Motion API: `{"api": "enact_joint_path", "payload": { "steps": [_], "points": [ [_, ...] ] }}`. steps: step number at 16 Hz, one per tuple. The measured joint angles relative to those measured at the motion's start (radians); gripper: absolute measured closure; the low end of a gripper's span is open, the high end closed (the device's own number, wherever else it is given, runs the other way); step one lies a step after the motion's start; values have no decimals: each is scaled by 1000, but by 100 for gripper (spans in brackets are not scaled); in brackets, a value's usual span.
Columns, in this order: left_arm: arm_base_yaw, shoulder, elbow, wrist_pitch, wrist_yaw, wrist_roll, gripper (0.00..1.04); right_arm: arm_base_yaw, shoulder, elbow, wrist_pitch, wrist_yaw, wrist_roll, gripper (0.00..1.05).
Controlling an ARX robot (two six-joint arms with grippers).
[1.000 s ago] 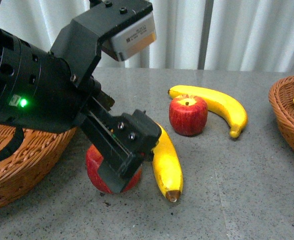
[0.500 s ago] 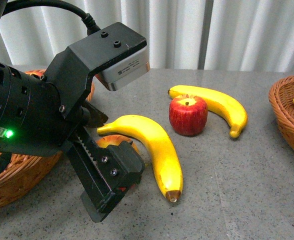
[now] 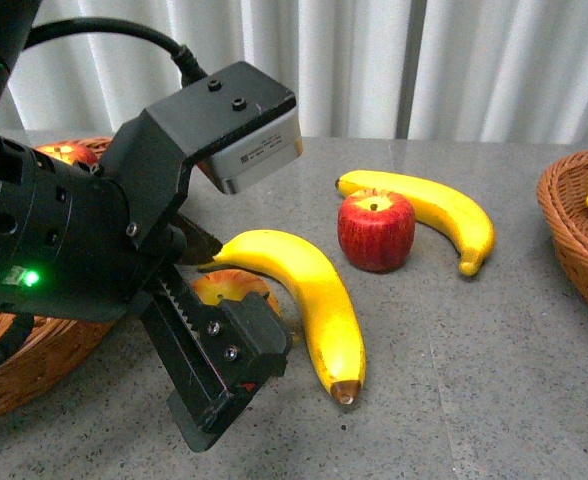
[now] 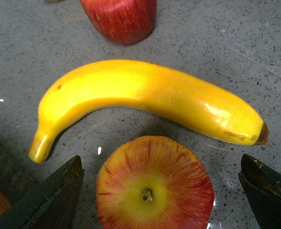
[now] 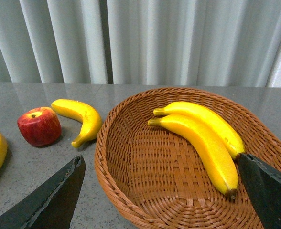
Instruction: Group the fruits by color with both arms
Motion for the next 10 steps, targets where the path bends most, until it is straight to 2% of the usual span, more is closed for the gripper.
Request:
{"api": "enact_joint_path", "payload": {
  "steps": [7,8,10],
  "points": [
    [30,95,2,63,68,51,7,0,0,0,0,0,0,6],
    [30,97,2,69,71,53,14,0,0,0,0,0,0,6],
    [28,100,2,76,92,56,34,0,0,0,0,0,0,6]
  ]
}}
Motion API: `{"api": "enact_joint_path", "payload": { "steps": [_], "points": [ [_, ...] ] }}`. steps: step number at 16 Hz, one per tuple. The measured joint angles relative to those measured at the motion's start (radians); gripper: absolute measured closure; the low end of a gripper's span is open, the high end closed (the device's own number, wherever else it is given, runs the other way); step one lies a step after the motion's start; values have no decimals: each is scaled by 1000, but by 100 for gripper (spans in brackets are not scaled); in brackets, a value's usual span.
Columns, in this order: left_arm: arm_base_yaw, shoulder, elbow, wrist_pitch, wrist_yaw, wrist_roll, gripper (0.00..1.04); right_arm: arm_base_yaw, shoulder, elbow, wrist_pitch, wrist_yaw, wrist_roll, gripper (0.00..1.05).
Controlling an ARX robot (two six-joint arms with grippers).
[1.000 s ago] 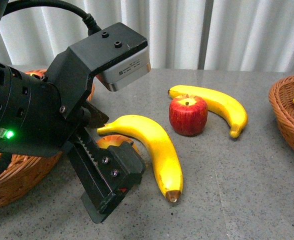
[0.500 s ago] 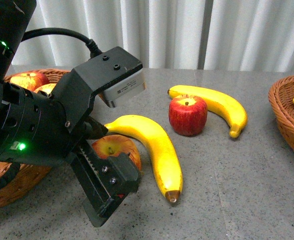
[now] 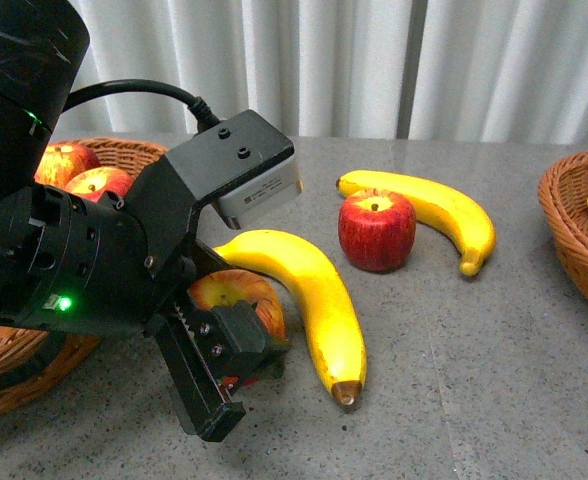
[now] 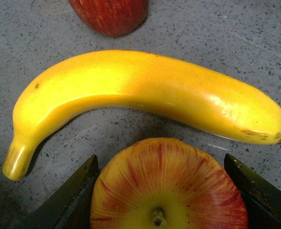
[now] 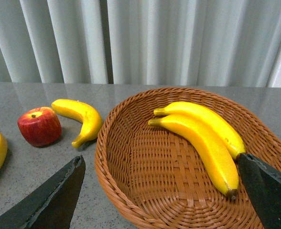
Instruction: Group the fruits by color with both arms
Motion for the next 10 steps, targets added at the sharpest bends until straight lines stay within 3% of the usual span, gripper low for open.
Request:
{"api": "enact_joint_path", "payload": {
  "steps": [7,10],
  "points": [
    [-20,-66,0,28,-11,-16,37,0,0,0,0,0,0,6],
    [-4,-215,0,146,-100,-114,37,0,0,0,0,0,0,6]
  ]
}}
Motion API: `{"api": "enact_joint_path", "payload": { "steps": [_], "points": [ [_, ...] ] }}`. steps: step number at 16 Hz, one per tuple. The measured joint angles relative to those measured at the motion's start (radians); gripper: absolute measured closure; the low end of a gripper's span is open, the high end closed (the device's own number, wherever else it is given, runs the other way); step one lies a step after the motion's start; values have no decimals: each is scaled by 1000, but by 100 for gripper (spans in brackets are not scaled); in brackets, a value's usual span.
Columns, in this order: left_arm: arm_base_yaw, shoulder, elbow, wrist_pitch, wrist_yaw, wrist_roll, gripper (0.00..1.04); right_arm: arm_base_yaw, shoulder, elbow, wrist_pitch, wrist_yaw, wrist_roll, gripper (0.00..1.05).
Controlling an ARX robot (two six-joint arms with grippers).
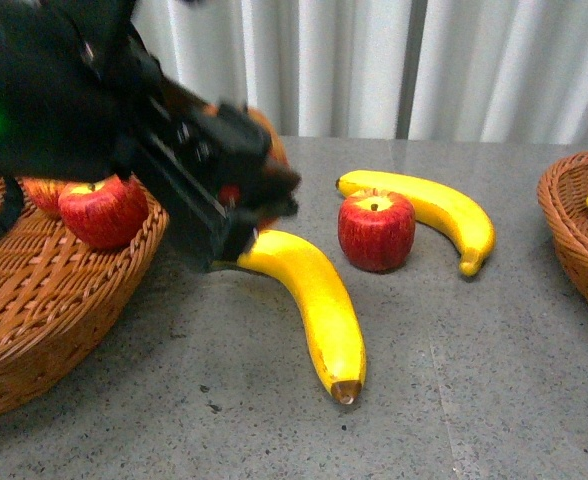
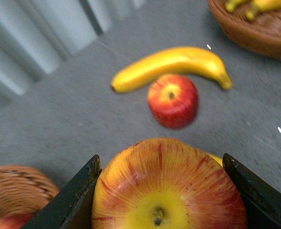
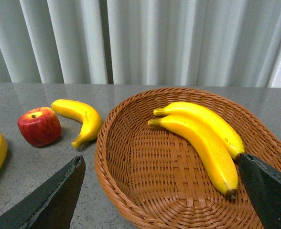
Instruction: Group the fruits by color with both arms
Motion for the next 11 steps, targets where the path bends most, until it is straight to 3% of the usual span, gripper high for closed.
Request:
{"api": "enact_joint_path", "payload": {
  "steps": [5,7,11],
  "points": [
    [151,-116,-92,72,-414,-325,37,0,0,0,0,0,0,6],
    [204,-98,-135,9,-464,-461,38,0,0,0,0,0,0,6],
    [225,-56,-142,-33,-434,-580,37,0,0,0,0,0,0,6]
  ]
}}
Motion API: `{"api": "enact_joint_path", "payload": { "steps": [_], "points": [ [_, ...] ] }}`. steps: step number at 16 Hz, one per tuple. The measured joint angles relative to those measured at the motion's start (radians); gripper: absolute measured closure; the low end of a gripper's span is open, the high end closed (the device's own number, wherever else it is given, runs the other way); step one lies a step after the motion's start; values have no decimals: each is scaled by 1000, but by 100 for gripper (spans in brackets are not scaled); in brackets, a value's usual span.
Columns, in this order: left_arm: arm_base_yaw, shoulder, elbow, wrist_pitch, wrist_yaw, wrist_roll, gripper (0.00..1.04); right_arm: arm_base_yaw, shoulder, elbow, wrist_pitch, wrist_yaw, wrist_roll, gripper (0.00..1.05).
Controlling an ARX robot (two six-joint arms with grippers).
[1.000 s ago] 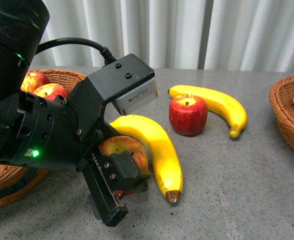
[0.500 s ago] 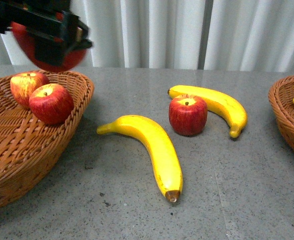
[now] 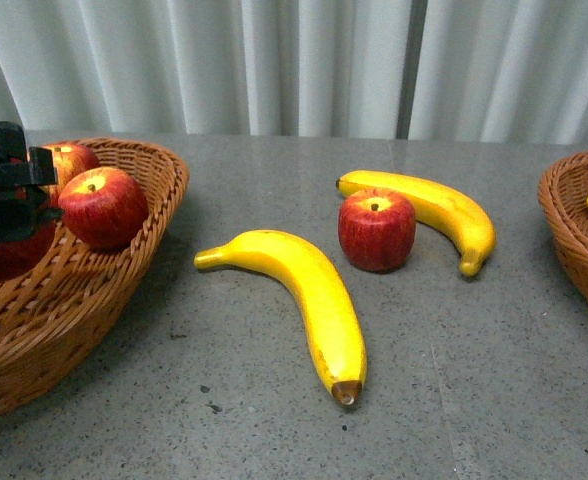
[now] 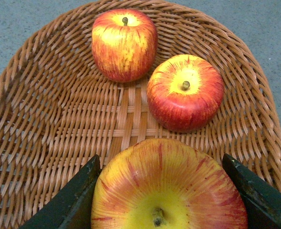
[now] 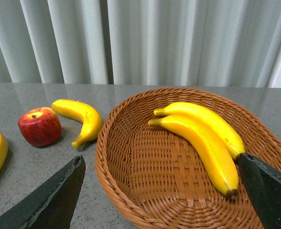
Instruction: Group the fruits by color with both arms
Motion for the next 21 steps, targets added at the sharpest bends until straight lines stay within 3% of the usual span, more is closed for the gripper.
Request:
{"api": "enact_joint_path", "payload": {
  "steps": [3,5,7,14,18,21],
  "points": [
    [-56,-34,15,-14,-2,5,5,0,0,0,0,0,0,6],
    [-109,-63,82,28,27,47,7,0,0,0,0,0,0,6],
    [-160,-22,179,51,127,132,7,0,0,0,0,0,0,6],
    [-246,473,554,-55,357,359,7,0,0,0,0,0,0,6],
    [-307,541,603,-97,429,452,7,0,0,0,0,0,0,6],
    [-299,585,641,-113,461,479,7,0,0,0,0,0,0,6]
  ]
}}
